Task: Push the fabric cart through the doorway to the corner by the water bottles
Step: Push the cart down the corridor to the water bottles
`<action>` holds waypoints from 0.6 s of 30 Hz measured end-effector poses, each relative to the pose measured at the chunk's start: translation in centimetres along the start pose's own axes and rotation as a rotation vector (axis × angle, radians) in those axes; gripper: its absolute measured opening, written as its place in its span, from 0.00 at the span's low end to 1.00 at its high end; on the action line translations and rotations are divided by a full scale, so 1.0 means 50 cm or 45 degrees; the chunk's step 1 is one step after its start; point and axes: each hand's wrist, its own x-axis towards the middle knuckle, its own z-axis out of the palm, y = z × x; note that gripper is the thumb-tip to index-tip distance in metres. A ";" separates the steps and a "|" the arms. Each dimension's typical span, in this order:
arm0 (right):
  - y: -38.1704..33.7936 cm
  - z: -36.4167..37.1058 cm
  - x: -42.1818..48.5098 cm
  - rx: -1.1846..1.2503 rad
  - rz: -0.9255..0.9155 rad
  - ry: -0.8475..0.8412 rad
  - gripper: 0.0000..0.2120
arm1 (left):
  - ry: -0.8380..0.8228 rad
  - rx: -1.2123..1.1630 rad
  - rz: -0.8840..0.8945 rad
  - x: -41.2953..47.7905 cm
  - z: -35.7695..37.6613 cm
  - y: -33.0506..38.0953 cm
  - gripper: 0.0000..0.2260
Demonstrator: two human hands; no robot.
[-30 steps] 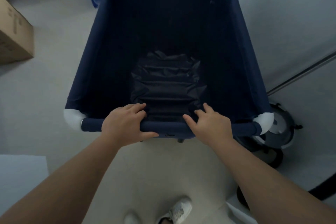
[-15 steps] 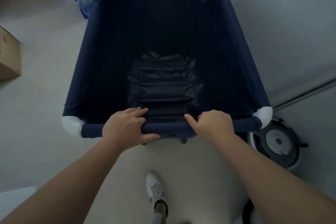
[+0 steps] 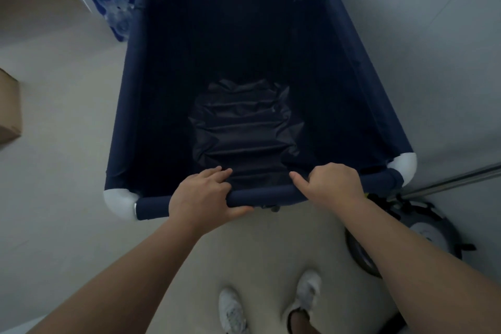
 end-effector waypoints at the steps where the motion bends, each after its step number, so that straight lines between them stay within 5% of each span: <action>1: 0.014 -0.003 0.016 -0.003 -0.009 -0.002 0.37 | -0.001 -0.007 -0.009 0.017 0.000 0.005 0.32; 18: 0.210 -0.057 0.290 0.000 -0.180 0.020 0.36 | 0.080 0.058 -0.169 0.292 0.002 0.067 0.29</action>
